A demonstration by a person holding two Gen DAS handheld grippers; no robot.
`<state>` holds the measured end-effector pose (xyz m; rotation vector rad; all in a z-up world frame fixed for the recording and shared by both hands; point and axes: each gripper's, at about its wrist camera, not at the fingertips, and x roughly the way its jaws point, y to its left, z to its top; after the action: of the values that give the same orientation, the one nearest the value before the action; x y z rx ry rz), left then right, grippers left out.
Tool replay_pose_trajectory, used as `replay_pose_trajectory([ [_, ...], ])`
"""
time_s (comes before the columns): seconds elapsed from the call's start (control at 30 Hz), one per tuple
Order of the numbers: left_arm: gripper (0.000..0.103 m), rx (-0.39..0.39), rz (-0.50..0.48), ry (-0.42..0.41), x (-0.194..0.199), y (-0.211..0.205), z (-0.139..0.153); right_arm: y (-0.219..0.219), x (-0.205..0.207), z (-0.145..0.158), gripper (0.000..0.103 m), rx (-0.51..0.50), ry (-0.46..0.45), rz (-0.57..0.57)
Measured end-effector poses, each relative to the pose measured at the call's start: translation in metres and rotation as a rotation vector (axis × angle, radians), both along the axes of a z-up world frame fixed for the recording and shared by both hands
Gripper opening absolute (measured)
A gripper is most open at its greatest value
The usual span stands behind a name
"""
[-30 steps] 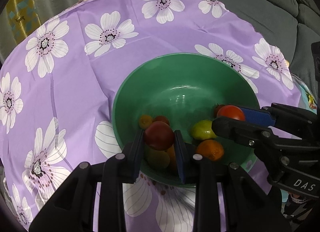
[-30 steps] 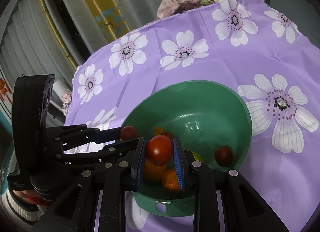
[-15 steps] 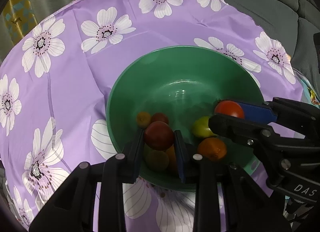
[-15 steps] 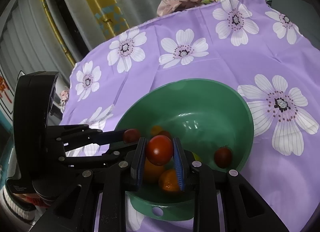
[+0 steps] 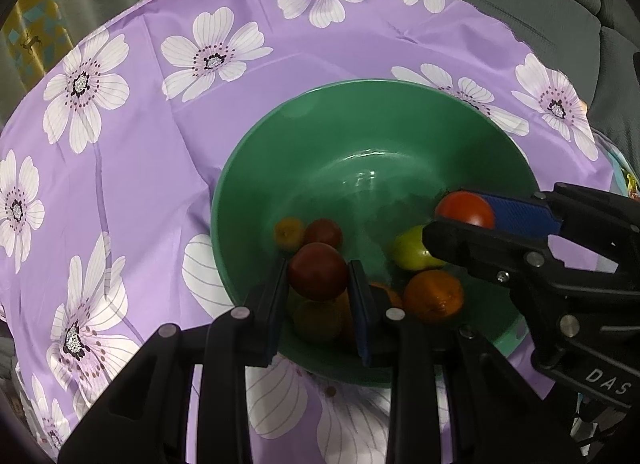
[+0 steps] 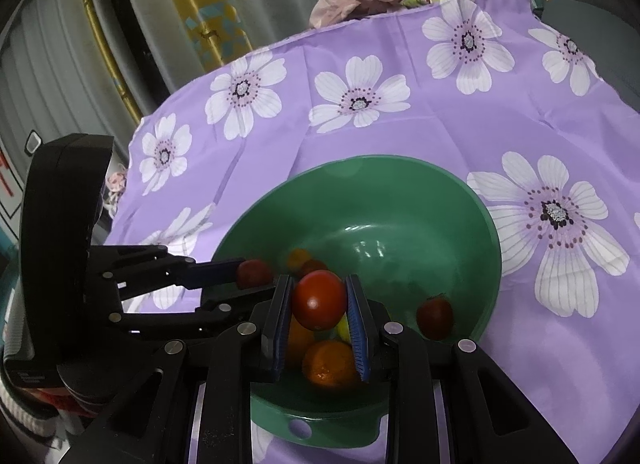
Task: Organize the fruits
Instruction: 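Lower both held tomatoes into the green bowl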
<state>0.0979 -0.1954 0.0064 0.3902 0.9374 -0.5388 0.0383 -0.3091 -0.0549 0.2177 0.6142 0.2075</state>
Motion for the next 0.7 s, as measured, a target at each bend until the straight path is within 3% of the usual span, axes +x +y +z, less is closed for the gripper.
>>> replay_pose_trajectory([
  [0.7, 0.029, 0.027, -0.007, 0.004, 0.0021, -0.0023, -0.0050, 0.0012, 0.0018, -0.0010, 0.028, 0.001, 0.004, -0.005],
])
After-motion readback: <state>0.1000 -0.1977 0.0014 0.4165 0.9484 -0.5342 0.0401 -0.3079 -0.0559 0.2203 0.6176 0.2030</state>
